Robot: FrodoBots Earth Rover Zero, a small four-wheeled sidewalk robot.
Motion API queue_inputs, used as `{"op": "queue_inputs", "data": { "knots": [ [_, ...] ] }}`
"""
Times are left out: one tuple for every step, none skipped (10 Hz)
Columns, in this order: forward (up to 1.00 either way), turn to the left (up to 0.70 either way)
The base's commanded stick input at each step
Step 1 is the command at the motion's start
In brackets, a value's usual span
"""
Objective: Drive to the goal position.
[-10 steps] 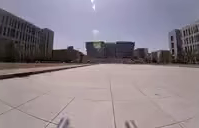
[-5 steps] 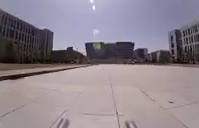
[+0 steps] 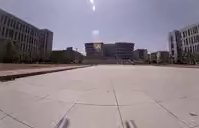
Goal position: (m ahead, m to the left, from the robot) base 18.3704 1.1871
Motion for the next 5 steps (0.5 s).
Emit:
{"op": "queue_inputs", "data": {
  "knots": [
    [1.0, 0.0],
    [1.0, 0.0],
    [1.0, 0.0],
    [1.0, 0.0],
    [1.0, 0.0]
  ]
}}
